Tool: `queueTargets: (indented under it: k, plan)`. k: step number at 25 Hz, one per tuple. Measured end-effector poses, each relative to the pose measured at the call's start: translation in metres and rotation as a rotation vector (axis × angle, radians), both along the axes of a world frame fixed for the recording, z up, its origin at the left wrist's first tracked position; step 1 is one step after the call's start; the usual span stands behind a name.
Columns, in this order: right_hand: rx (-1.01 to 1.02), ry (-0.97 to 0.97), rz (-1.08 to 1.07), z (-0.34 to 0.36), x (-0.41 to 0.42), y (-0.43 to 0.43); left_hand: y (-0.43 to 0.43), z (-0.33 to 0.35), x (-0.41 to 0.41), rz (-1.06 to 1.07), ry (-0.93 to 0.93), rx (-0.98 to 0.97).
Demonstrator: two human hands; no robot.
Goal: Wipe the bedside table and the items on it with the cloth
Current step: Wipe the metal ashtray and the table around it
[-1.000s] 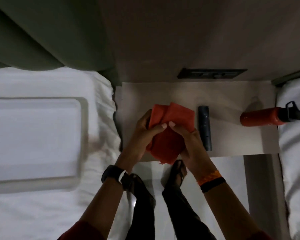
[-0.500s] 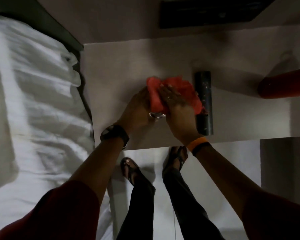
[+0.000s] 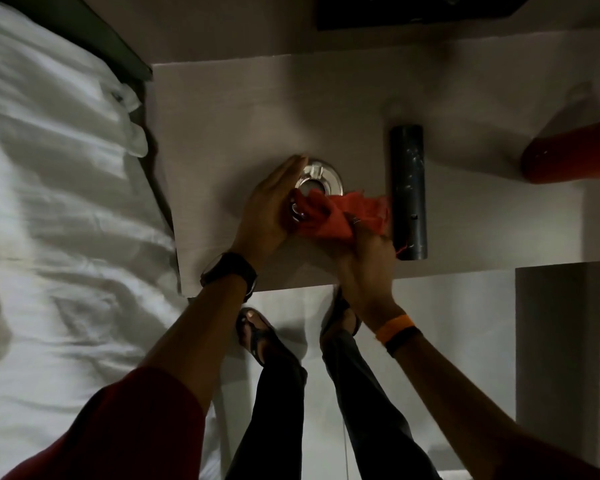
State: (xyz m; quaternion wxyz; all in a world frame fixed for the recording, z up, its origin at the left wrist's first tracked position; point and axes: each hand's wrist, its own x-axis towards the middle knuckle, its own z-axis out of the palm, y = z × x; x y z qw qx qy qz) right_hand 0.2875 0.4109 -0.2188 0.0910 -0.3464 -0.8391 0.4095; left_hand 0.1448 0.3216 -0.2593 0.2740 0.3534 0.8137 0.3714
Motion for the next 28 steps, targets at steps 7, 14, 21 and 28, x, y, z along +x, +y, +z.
queueTargets:
  k: [7, 14, 21, 28]
  plan:
    - [0.21, -0.195, 0.217, -0.023, -0.023, 0.005, 0.002, -0.009, 0.006, 0.018, 0.171, -0.107]
    - [-0.257, 0.027, -0.266, 0.0, 0.004, -0.005, 0.016, 0.003, 0.035, 0.252, 0.351, -0.578]
    - [-0.178, 0.087, -0.325, 0.003, -0.034, 0.023, -0.011, 0.016, -0.006, -0.066, 0.332, -0.368]
    - [0.175, -0.196, 0.162, -0.036, -0.025, -0.016, 0.007, 0.005, -0.041, -0.346, 0.192, -0.092]
